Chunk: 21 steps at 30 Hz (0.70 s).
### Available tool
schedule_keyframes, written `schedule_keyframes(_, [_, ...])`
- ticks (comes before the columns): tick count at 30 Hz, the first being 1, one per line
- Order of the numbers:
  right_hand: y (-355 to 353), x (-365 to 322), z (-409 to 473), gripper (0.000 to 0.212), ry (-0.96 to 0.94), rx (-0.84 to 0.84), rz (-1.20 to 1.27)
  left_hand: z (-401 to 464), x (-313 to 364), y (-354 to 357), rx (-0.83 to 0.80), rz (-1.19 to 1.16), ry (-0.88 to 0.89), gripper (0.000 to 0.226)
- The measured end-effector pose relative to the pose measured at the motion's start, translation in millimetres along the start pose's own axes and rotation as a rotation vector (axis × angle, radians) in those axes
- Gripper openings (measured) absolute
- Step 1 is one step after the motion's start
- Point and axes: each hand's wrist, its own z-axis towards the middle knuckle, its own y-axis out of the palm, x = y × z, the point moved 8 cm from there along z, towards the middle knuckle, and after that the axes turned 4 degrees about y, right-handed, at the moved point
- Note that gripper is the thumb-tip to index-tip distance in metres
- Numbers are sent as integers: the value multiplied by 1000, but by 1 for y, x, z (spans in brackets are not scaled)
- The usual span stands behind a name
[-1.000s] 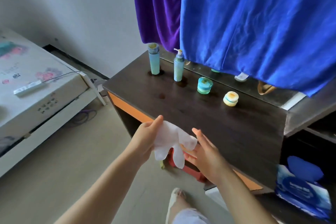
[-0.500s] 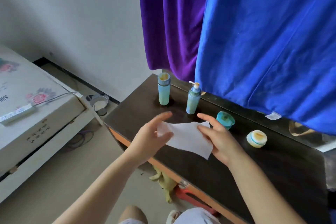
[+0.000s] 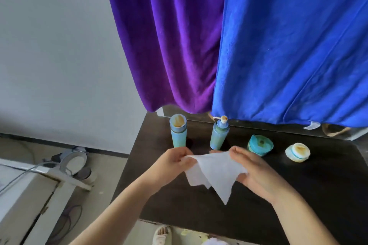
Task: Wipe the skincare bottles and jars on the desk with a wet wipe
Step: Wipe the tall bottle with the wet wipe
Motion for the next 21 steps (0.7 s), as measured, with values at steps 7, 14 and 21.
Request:
schedule_keyframes(7, [29,57,27,24,205,379,203,31,-42,-32,-228,-81,-83,17])
schedule_keyframes(14, [14,34,11,25,90,640,352,90,-65,-55,180,85,77,77])
schedule_keyframes(21, [71,-79,35,36,-580,626,-673,82,-41,-47,197,-58,183,44])
